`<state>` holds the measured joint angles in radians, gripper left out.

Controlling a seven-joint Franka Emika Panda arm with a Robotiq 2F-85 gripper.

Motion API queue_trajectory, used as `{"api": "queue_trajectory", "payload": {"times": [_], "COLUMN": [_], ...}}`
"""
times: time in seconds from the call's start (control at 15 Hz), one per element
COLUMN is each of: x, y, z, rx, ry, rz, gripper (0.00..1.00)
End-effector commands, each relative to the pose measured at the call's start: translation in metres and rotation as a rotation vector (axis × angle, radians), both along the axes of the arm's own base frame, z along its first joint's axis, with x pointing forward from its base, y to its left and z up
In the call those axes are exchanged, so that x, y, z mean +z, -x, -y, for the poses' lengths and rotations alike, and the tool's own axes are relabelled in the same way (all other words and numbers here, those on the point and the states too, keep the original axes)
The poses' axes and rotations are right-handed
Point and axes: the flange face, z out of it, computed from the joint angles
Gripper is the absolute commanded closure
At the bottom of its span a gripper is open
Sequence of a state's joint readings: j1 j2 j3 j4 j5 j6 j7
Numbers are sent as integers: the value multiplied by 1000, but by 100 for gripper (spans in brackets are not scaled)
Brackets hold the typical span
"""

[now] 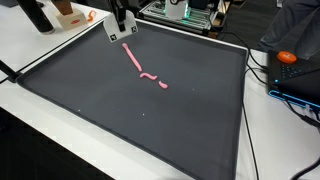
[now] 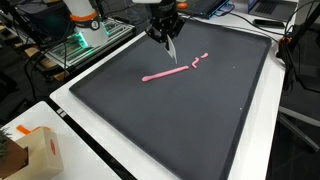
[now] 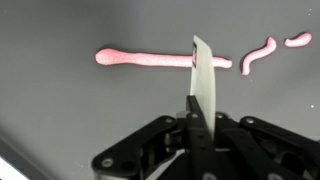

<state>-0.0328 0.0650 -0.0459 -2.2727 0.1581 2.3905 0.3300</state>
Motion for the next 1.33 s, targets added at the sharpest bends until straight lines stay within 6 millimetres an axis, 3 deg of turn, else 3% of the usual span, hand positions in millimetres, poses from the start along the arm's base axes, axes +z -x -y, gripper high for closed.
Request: {"api": "queue_trajectory", "payload": {"times": [0.0,1.27], "x": [8,39], "y": [-1,-30], "z": [-27,-187], "rx": [54,407], "ry": [48,266], "rz": [-6,-53], "gripper": [99,99]}}
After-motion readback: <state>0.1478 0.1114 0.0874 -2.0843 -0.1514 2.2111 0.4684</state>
